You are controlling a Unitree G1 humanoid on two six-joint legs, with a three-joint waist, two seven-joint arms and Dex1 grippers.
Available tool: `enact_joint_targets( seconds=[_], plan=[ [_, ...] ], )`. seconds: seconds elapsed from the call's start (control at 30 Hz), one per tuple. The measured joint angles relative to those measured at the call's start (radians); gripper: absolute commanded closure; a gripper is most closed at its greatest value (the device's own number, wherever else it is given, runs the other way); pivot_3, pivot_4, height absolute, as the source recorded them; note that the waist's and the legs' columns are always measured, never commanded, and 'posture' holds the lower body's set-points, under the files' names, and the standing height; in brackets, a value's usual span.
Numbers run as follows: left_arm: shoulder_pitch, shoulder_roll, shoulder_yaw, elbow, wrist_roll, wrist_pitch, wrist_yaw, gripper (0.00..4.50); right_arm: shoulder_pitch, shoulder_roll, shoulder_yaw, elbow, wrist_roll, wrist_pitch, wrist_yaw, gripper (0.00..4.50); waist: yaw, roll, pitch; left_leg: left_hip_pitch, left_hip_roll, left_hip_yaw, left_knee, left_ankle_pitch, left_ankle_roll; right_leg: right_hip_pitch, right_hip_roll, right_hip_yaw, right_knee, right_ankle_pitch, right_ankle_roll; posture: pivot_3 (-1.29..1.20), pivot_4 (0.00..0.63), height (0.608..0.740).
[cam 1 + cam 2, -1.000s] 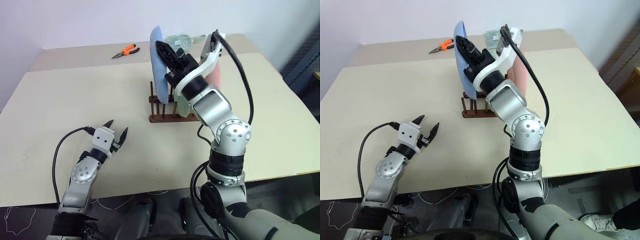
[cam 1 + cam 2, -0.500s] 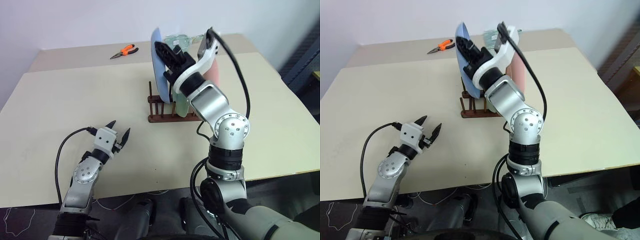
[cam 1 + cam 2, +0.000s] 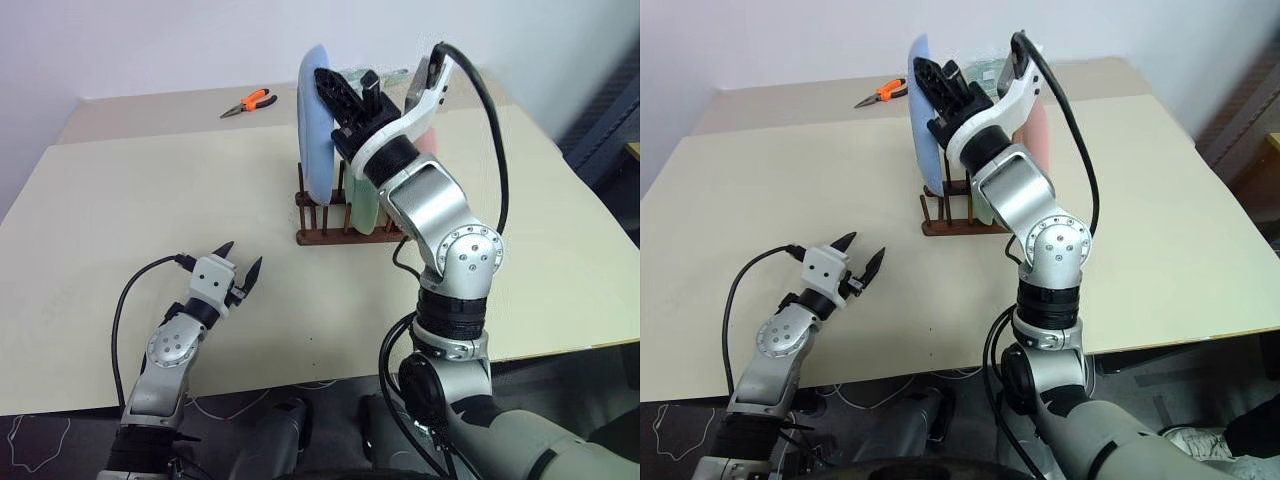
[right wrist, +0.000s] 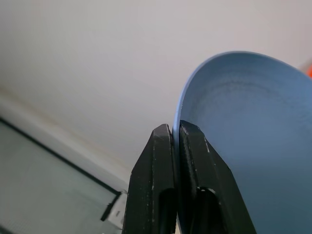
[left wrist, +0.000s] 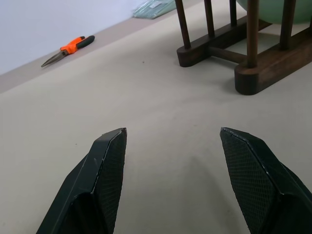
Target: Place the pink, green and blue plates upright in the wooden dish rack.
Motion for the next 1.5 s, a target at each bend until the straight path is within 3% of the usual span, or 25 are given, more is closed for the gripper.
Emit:
enact_joint_targets(
  seconds=[0.1,0.2,0.27,0.6,0.77,0.9,1.03,1.13,1.3,1.5],
  plan=[
    [0.000,0.000,0.000,0.000,0.000,0.000,-0.002,1.38,0.006,0.000,0.001,0.049,-0.012,-0.001,-0.009,4.42,0.000,0.000,0.000,0.000,0.000,0.001,0.000,0.000,0.000,0.000,0.000,0.000,0.000,0.000,0.000,0.00,0.150,0.740],
    [0.000,0.000,0.000,0.000,0.000,0.000,-0.003,1.38,0.006,-0.001,0.007,0.098,-0.040,-0.001,0.007,3.59,0.000,0.000,0.000,0.000,0.000,0.001,0.000,0.000,0.000,0.000,0.000,0.001,0.000,0.000,0.000,0.00,0.150,0.740],
    [0.000,0.000,0.000,0.000,0.001,0.000,-0.003,1.38,-0.001,-0.010,0.019,0.115,-0.085,-0.001,0.038,2.68,0.000,0.000,0.000,0.000,0.000,0.002,0.000,0.000,0.000,-0.001,0.000,0.001,0.000,0.000,0.000,0.00,0.150,0.740],
    [0.002,-0.001,-0.009,-0.003,0.001,0.001,-0.004,1.38,-0.115,-0.164,0.091,0.099,-0.312,-0.010,0.264,2.68,0.001,0.000,0.000,0.000,0.001,0.003,-0.001,0.000,0.000,-0.001,0.000,0.001,0.000,0.000,0.000,0.00,0.150,0.740],
    [0.012,0.000,-0.014,-0.010,0.005,0.003,-0.002,1.38,-0.128,-0.409,0.147,-0.012,-0.500,-0.065,0.479,2.68,0.007,-0.001,0.000,-0.001,0.001,0.004,0.000,0.000,0.000,-0.001,0.000,0.001,-0.002,0.000,0.000,0.00,0.150,0.740],
    [0.017,0.001,-0.018,-0.017,0.013,0.004,-0.002,1.38,-0.003,-0.627,0.082,-0.075,-0.628,-0.143,0.619,2.68,0.010,-0.003,-0.001,-0.001,0.002,0.004,0.000,0.000,0.001,0.002,-0.001,0.001,-0.004,0.000,0.000,0.00,0.150,0.740],
    [0.022,0.004,-0.018,-0.016,0.019,0.007,-0.001,1.38,0.211,-0.802,-0.049,0.003,-0.730,-0.174,0.685,2.68,0.027,-0.003,-0.001,-0.001,0.002,0.006,0.002,-0.001,0.001,0.003,-0.001,0.001,-0.005,0.000,0.000,0.00,0.150,0.740],
    [0.020,-0.002,-0.023,-0.012,0.021,0.009,-0.001,1.38,0.370,-0.847,-0.090,0.081,-0.800,-0.199,0.744,2.68,0.025,-0.002,-0.001,0.000,0.004,0.010,0.002,-0.001,0.002,0.002,-0.001,0.004,-0.005,0.001,0.000,0.00,0.150,0.740],
    [0.014,-0.003,-0.034,-0.006,0.031,0.011,0.002,1.38,0.553,-0.849,-0.045,0.129,-0.893,-0.287,0.851,2.68,0.025,-0.002,-0.001,0.000,0.006,0.012,0.003,-0.001,0.002,0.003,0.000,0.005,-0.004,0.001,0.000,0.00,0.150,0.740],
    [0.039,0.009,-0.025,-0.016,0.037,0.018,0.011,1.38,0.597,-0.797,-0.006,0.159,-0.952,-0.354,0.895,2.68,0.027,-0.002,-0.001,0.000,0.006,0.012,0.004,-0.001,0.002,0.003,0.000,0.005,-0.004,0.001,0.000,0.00,0.150,0.740]
  ],
)
